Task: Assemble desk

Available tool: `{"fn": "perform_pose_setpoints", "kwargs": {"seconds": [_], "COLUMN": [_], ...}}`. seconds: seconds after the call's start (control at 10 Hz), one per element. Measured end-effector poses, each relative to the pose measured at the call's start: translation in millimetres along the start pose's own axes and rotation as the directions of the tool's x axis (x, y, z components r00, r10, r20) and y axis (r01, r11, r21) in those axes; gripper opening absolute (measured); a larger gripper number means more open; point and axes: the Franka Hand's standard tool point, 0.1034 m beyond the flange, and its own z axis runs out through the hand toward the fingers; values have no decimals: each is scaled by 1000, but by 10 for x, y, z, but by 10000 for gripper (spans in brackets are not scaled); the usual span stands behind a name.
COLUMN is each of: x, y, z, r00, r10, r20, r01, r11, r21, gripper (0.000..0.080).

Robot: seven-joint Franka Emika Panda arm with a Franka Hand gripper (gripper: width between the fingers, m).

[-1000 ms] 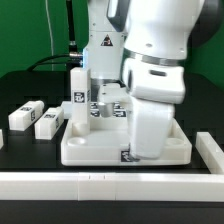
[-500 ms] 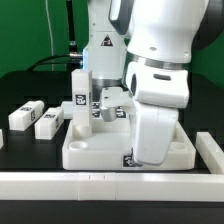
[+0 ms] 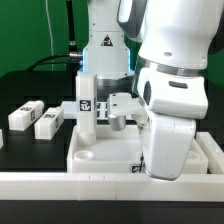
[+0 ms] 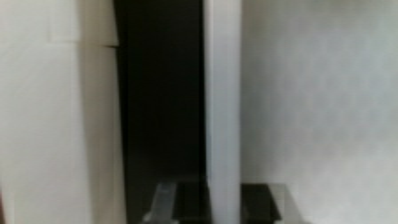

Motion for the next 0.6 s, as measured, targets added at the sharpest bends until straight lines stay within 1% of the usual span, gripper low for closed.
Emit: {"fn": "perform_pose_setpoints", "kwargs": {"seconds": [0.1, 0.3, 0.4, 0.5, 0.6], "x": [37, 21, 16, 4, -18], "y": [28, 39, 37, -36, -85], "z": [-10, -5, -2, 28, -14], "r00": [1000, 1000, 1000, 1000, 1000], "r10": [5, 9, 10, 10, 11], "r20": [-2, -3, -3, 3, 7], "r01": [-5, -9, -10, -10, -12], "r11": [1000, 1000, 1000, 1000, 999], "r21": [-2, -3, -2, 24, 44], "gripper": [62, 62, 162, 298, 298]}}
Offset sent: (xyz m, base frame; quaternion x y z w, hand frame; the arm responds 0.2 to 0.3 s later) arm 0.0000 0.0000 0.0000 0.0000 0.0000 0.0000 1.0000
